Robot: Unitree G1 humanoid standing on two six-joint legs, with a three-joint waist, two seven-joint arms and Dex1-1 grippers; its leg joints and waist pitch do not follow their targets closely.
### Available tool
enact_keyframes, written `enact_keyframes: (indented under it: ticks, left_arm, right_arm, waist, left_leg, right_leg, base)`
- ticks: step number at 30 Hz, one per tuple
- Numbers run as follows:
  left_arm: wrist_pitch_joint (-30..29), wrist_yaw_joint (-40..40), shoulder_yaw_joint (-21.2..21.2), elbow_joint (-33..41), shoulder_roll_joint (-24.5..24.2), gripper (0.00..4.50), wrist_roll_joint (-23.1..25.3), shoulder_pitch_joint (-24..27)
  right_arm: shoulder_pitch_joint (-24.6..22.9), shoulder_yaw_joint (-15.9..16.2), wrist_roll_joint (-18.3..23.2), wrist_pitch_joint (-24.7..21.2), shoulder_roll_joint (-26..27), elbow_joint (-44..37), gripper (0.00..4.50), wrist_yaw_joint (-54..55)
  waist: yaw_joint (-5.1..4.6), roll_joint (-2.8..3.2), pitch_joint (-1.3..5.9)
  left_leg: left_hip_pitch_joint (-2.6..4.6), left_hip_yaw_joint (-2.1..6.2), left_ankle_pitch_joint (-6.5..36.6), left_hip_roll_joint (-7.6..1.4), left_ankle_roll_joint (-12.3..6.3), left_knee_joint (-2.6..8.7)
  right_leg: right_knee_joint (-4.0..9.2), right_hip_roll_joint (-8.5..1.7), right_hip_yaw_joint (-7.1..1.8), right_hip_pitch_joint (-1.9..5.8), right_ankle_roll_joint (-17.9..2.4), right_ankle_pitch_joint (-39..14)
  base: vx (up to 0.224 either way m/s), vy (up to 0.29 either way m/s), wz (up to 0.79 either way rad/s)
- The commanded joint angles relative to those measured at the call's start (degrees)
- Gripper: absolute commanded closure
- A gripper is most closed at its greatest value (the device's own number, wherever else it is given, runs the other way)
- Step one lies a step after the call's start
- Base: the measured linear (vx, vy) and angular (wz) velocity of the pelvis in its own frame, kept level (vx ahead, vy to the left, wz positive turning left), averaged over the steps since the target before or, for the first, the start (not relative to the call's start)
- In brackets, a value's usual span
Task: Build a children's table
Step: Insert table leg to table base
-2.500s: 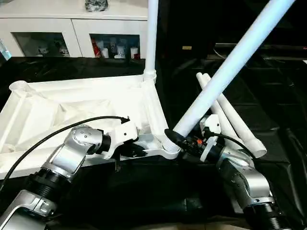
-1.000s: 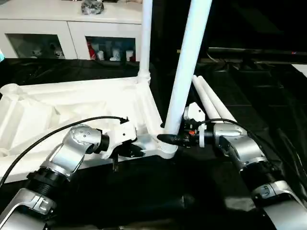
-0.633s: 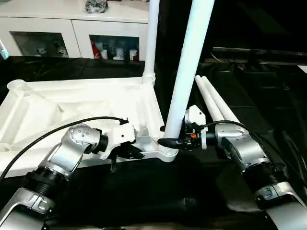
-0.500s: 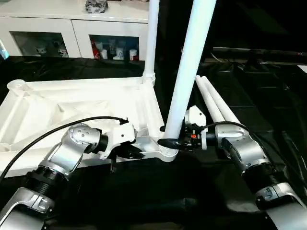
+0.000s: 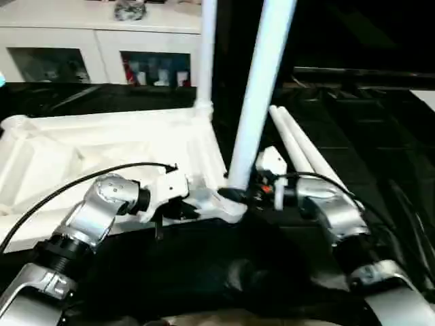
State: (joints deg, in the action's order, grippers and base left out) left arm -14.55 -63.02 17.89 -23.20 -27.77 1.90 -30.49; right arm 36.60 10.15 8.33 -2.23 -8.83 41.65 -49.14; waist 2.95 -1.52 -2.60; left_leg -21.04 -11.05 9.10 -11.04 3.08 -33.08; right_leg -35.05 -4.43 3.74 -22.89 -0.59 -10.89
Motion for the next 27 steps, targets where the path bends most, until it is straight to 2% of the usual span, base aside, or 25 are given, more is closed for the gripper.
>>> enact_keyframes:
  ticks: [1,3,5,7,8,9,11,12,16,19,21,23,27]
  left_arm:
    - [-0.75,2.31,-1.67,4.30,3.70,4.50,-2.58,-4.87]
    - [-4.15,8.50,-1.92,3.02,6.65,4.50,-0.44,-6.62]
    - [-8.52,16.80,-2.71,1.67,10.59,4.50,1.99,-8.30]
    - [-12.60,21.67,-3.65,1.27,14.49,4.50,2.13,-9.23]
    - [-14.02,23.20,-3.83,1.23,15.99,4.50,2.23,-9.55]
    - [-15.01,25.15,-3.29,0.50,17.50,4.50,3.31,-10.16]
    - [-15.27,26.26,-2.87,-0.29,18.25,4.50,3.82,-10.65]
    - [-15.34,26.61,-2.72,-0.54,18.47,4.50,3.84,-10.80]
    - [-17.36,26.38,-2.24,1.36,19.43,4.50,3.78,-9.99]
    - [-18.28,27.33,-2.33,1.68,19.49,4.50,4.05,-9.74]
    - [-18.49,27.61,-2.51,1.43,19.41,4.50,4.18,-9.89]
    - [-18.68,27.65,-2.62,1.40,19.27,4.50,4.18,-10.01]
    - [-18.79,27.14,-2.46,1.97,18.92,4.50,3.94,-9.81]
  right_arm:
    - [0.24,0.21,-4.56,-3.18,1.20,7.29,2.61,10.13]
    - [2.74,-0.94,-4.52,-3.73,3.51,10.85,2.61,16.21]
    - [5.46,-2.88,-3.46,-4.76,6.00,14.59,2.61,22.47]
    - [7.42,-3.90,-3.17,-4.46,7.85,17.19,2.61,26.81]
    - [8.26,-4.30,-3.26,-4.16,8.72,18.44,2.61,28.41]
    - [9.31,-4.95,-3.07,-4.17,10.00,19.81,2.61,30.33]
    - [9.99,-5.53,-2.84,-4.37,10.97,20.76,2.61,31.33]
    - [10.21,-5.76,-2.74,-4.49,11.35,21.11,2.61,31.61]
    - [10.93,-5.62,-3.70,-4.44,12.54,23.00,2.61,31.60]
    - [11.28,-5.82,-4.03,-4.00,12.93,24.14,2.61,31.61]
    - [11.41,-6.11,-4.26,-3.75,13.09,24.67,2.61,31.78]
    - [11.63,-6.47,-4.60,-3.59,13.23,25.32,2.61,31.76]
    - [11.96,-6.49,-5.28,-3.76,13.13,25.81,2.61,31.49]
  waist:
    - [-0.13,0.97,2.76]
    - [-0.26,1.01,2.76]
    - [-0.38,0.99,2.81]
    - [-0.22,0.87,2.85]
    - [-0.05,0.82,3.01]
    - [0.05,0.50,3.17]
    - [0.25,0.60,3.22]
    - [0.52,0.58,3.38]
    - [0.76,0.67,3.63]
    - [0.67,0.75,3.43]
    - [0.56,0.86,3.21]
    - [0.45,0.83,3.16]
    - [0.34,0.85,3.18]
  left_leg:
    - [1.55,2.21,27.15,-2.21,4.22,4.47]
    - [1.40,2.23,27.22,-2.22,4.31,4.47]
    - [1.76,2.05,26.75,-2.23,4.31,4.21]
    - [1.57,1.76,25.53,-2.10,3.45,4.06]
    - [1.34,1.75,23.87,-2.07,3.07,4.08]
    - [1.17,1.51,22.13,-2.06,2.52,4.00]
    - [1.03,1.44,20.75,-1.99,1.96,3.98]
    - [0.63,1.31,18.22,-1.88,1.13,3.87]
    - [0.47,1.08,13.93,-1.94,-0.17,3.68]
    - [0.55,1.07,14.89,-2.00,-0.09,3.81]
    - [0.76,1.19,17.81,-2.00,0.68,4.01]
    - [0.91,1.27,19.34,-2.06,1.22,4.10]
    - [0.86,1.32,19.51,-2.05,1.36,4.16]
  right_leg:
    - [5.65,-4.09,-2.36,1.11,-8.43,-28.45]
    - [5.70,-4.10,-2.39,1.10,-8.32,-27.68]
    - [5.60,-4.09,-2.58,0.87,-9.29,-25.73]
    - [5.66,-4.04,-2.67,0.95,-9.68,-23.84]
    - [5.52,-4.02,-2.62,1.29,-9.92,-21.74]
    - [5.26,-3.92,-2.73,1.38,-10.35,-19.03]
    - [5.15,-3.88,-2.68,1.60,-10.46,-17.45]
    - [4.82,-3.87,-2.67,2.00,-10.61,-14.40]
    - [4.08,-3.70,-2.62,2.37,-12.13,-7.34]
    - [4.26,-3.73,-2.54,2.40,-12.53,-8.62]
    - [4.75,-3.75,-2.51,2.23,-11.63,-13.44]
    - [4.98,-3.78,-2.53,2.02,-10.94,-15.60]
    - [5.00,-3.72,-2.56,1.97,-10.52,-15.68]
  base:
    - [0.000,0.000,0.00]
    - [0.000,0.000,0.00]
    - [0.000,0.000,0.00]
    - [0.000,0.000,0.00]
    - [0.000,0.000,0.00]
    - [0.000,0.000,0.00]
    - [0.000,0.000,0.00]
    - [0.000,0.000,0.00]
    - [0.041,-0.010,0.01]
    - [0.000,0.000,0.00]
    - [0.000,0.000,0.00]
    - [0.000,0.000,0.00]
    - [0.000,0.000,0.00]
